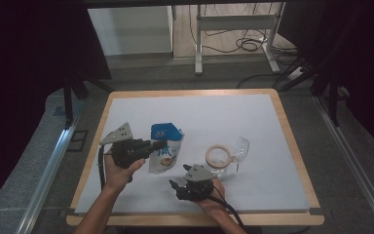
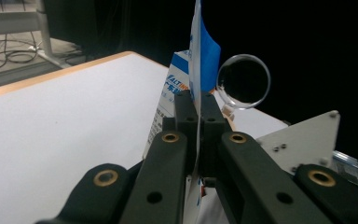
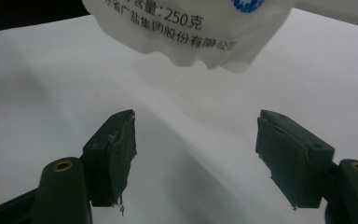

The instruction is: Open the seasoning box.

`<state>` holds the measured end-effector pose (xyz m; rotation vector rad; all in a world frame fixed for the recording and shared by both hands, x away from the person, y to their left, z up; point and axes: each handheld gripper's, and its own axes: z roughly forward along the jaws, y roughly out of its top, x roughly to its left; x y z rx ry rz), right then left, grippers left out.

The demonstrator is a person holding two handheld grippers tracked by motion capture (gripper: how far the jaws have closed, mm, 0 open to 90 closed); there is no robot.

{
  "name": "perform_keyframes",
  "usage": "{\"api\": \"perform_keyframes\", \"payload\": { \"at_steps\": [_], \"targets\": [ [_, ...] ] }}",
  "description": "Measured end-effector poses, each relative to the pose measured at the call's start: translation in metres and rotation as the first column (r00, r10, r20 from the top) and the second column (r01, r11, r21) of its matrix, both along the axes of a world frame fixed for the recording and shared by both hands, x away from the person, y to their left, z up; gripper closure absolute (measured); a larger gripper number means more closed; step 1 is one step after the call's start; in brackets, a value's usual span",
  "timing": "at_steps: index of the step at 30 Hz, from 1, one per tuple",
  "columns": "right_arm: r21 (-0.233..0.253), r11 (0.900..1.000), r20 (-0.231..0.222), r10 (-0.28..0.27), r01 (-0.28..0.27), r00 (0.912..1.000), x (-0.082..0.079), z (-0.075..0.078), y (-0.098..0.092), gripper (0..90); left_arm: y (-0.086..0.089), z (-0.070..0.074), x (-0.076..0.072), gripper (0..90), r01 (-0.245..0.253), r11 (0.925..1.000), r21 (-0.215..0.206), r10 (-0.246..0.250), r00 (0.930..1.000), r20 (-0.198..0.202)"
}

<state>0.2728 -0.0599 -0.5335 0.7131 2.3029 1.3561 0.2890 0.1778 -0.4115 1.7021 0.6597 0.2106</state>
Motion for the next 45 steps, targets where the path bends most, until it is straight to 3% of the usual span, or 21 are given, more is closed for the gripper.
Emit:
{"api": "perform_keyframes", "payload": {
  "at_steps": [12,20,29,37,42,45],
  "targets": [
    [0.023,0.997,0.021,-0.077,0.076,0.9969,0.006,0.001,0.008,28.4,-0.009,-0.001,-0.001,90.0,0.012,0.9999,-0.01,-0.012,0.9999,-0.006],
    [0.056,0.988,0.046,-0.147,0.145,0.988,0.006,0.002,0.011,28.5,-0.012,-0.002,-0.001,90.0,0.018,0.9998,-0.01,-0.018,0.9998,-0.009],
    [0.042,0.99,0.066,-0.138,0.136,0.9882,0.005,-0.003,0.017,28.4,-0.014,0.001,-0.002,90.0,0.022,0.9997,-0.011,-0.022,0.9997,-0.006],
    [0.064,0.987,0.093,-0.15,0.145,0.9843,0.004,-0.001,0.017,28.6,-0.015,0.002,-0.003,90.0,0.028,0.9994,-0.021,-0.028,0.9996,-0.007],
    [0.057,0.991,0.14,-0.125,0.118,0.9822,0.0,0.0,0.017,33.8,-0.016,0.001,0.001,90.0,0.025,0.9992,-0.032,-0.025,0.9995,-0.018],
    [0.057,0.992,0.137,-0.122,0.116,0.983,0.0,0.0,0.015,38.8,-0.017,0.001,0.004,90.0,0.02,0.9994,-0.029,-0.02,0.9995,-0.024]
  ]
}}
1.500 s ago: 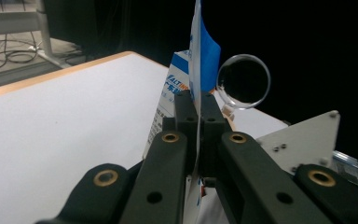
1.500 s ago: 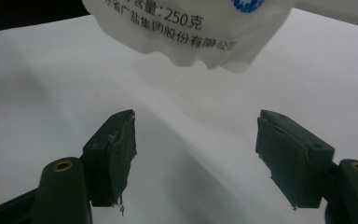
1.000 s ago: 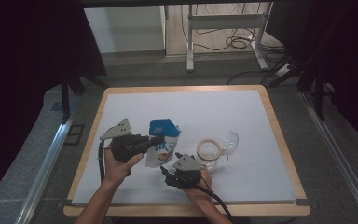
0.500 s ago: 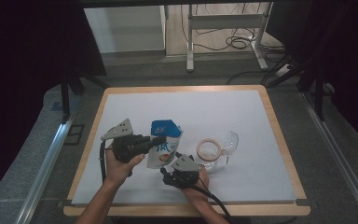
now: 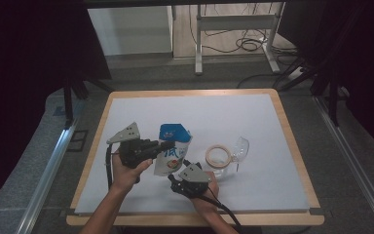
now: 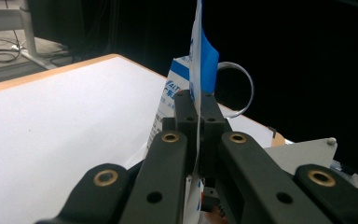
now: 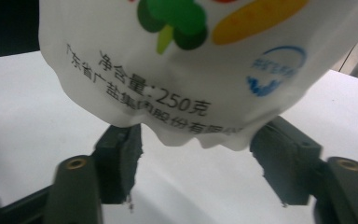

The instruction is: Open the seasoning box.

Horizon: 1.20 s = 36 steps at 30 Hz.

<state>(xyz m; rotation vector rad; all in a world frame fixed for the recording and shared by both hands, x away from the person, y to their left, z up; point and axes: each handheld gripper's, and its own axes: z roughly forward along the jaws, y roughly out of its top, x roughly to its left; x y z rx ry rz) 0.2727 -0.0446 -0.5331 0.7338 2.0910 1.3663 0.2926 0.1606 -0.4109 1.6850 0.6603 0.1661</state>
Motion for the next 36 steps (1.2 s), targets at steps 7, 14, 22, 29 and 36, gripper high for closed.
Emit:
{"api": "perform_keyframes", "payload": {
  "at_steps": [7,14,22,29,36],
  "targets": [
    [0.0,1.0,-0.017,0.004,-0.004,0.9999,0.0,0.0,-0.005,40.9,-0.005,-0.004,0.005,90.0,0.008,0.9998,-0.016,-0.008,0.9998,-0.021],
    [0.006,1.0,-0.005,0.007,-0.007,1.0,-0.002,0.001,-0.007,40.7,-0.01,-0.001,0.003,90.0,0.019,0.9997,-0.012,-0.019,0.9998,-0.011],
    [-0.033,0.999,0.012,-0.014,0.014,0.9998,-0.001,-0.003,-0.002,30.6,-0.014,0.002,-0.001,90.0,0.035,0.9992,-0.018,-0.035,0.9994,-0.004],
    [-0.01,1.0,0.054,-0.026,0.027,0.9982,-0.004,-0.001,-0.001,33.1,-0.016,0.004,-0.001,90.0,0.037,0.9992,-0.019,-0.037,0.9993,-0.004],
    [0.035,0.999,0.022,0.013,-0.014,0.9997,-0.005,0.001,-0.007,38.4,-0.014,0.003,0.003,90.0,0.012,0.9999,-0.003,-0.012,0.9999,-0.007]
  ]
}}
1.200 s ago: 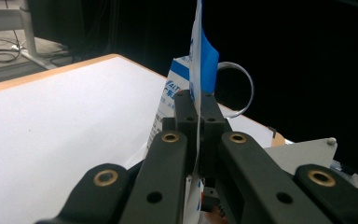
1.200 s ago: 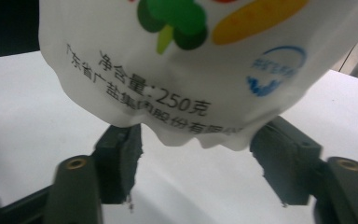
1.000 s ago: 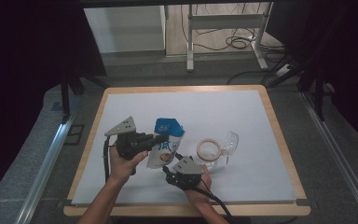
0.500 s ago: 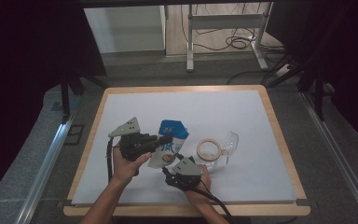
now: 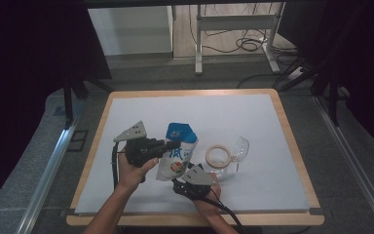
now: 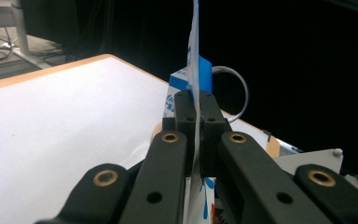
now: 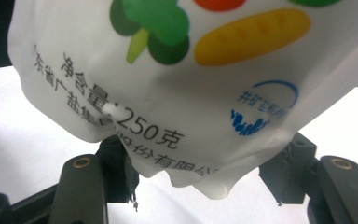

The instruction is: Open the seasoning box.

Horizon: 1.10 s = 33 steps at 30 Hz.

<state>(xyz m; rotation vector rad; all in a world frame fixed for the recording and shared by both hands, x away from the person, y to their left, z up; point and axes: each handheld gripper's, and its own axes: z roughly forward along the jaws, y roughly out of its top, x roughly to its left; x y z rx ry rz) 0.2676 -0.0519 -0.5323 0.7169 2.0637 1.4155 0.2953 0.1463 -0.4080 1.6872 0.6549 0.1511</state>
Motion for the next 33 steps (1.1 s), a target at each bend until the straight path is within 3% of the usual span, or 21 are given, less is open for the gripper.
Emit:
{"api": "perform_keyframes", "payload": {
  "at_steps": [14,20,24,33],
  "targets": [
    [0.03,1.0,-0.087,0.006,-0.004,0.9962,-0.002,-0.001,-0.003,40.9,-0.006,-0.004,0.009,90.0,-0.026,0.9993,0.028,0.026,0.9995,-0.016],
    [0.057,0.998,-0.119,-0.034,0.041,0.9923,-0.007,-0.004,-0.005,41.6,-0.017,-0.005,0.014,90.0,-0.027,0.998,0.057,0.027,0.9996,-0.01],
    [0.073,0.995,-0.127,-0.055,0.065,0.9904,-0.009,-0.004,-0.006,42.4,-0.021,-0.005,0.017,90.0,-0.005,0.9988,0.049,0.006,0.9998,-0.018],
    [0.087,0.989,-0.164,-0.1,0.116,0.9813,-0.012,-0.004,-0.006,42.4,-0.029,-0.005,0.024,90.0,0.022,0.9966,0.08,-0.019,0.999,-0.041]
  ]
}}
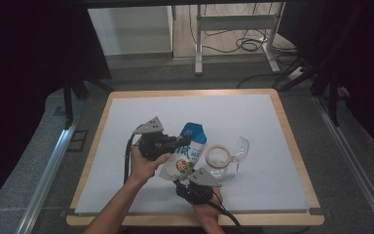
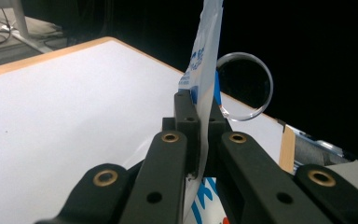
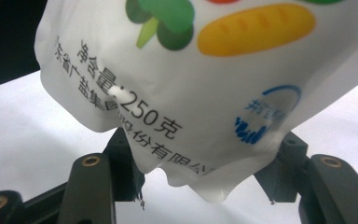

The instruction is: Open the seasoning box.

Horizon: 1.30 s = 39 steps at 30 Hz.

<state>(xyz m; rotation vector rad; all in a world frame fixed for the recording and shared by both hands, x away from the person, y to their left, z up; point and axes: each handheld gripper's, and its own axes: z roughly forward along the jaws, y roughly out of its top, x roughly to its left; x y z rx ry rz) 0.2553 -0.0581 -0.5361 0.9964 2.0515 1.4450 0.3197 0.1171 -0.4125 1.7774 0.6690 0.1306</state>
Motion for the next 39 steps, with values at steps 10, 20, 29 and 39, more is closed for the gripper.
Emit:
{"api": "perform_keyframes", "payload": {
  "at_steps": [10,20,29,39],
  "targets": [
    [0.016,0.999,-0.024,-0.027,0.028,0.9993,-0.003,-0.001,-0.001,41.7,-0.003,-0.001,0.003,90.0,0.014,0.9999,0.007,-0.013,0.9998,-0.014],
    [0.021,0.999,-0.041,-0.033,0.034,0.9986,-0.003,-0.006,0.0,40.7,-0.009,-0.007,0.009,90.0,0.028,0.9994,0.021,-0.027,0.9986,-0.045],
    [-0.018,0.998,-0.021,-0.063,0.062,0.9978,-0.004,-0.005,-0.001,40.5,-0.018,-0.005,0.008,90.0,0.033,0.9986,0.04,-0.031,0.9985,-0.046],
    [-0.007,0.998,-0.032,-0.07,0.07,0.997,-0.002,-0.005,-0.002,40.5,-0.022,-0.003,0.008,90.0,0.032,0.998,0.054,-0.029,0.9985,-0.047]
  ]
}}
